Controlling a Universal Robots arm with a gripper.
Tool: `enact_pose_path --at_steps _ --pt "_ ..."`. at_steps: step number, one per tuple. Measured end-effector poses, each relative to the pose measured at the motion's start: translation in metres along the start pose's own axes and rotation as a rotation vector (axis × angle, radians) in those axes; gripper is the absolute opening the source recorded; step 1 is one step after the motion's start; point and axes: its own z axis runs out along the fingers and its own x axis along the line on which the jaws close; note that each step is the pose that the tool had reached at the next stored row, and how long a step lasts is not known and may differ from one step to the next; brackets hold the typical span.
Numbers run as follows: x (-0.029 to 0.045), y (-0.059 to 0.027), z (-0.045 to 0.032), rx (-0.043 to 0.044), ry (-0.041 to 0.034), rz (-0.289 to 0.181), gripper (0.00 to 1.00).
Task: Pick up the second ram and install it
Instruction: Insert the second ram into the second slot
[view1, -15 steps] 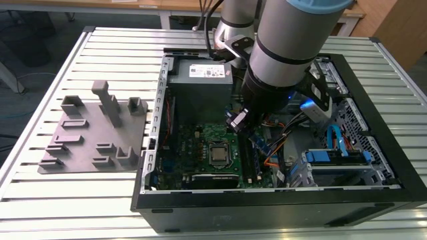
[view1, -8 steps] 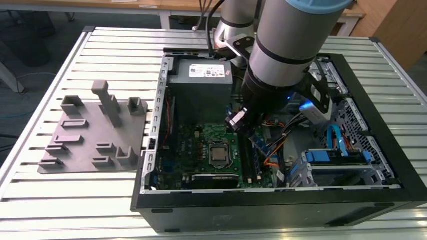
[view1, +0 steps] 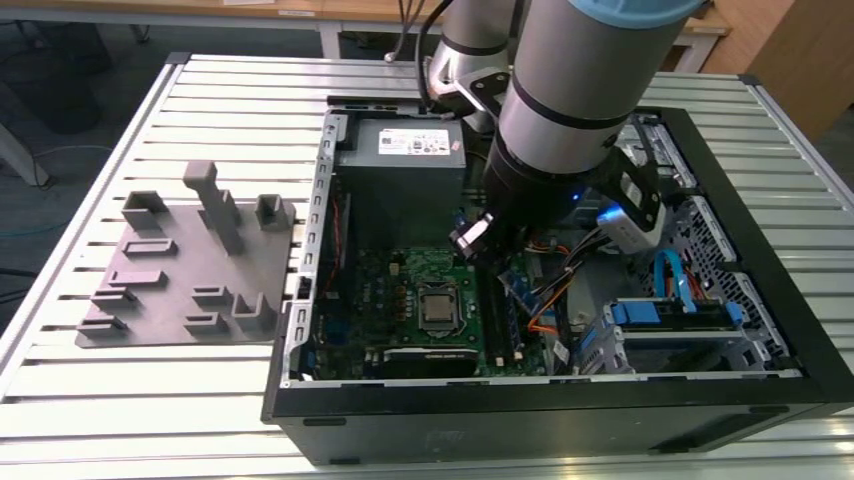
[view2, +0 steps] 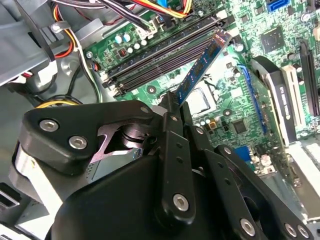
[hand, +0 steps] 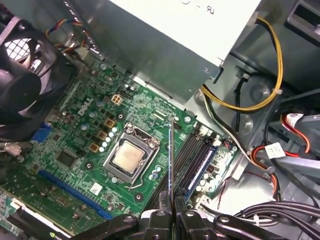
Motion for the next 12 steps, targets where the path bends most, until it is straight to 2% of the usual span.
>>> enact_pose_path --at_steps 12 --pt "0.0000 0.0000 0.0000 0.0026 -0.0071 0.081 0.11"
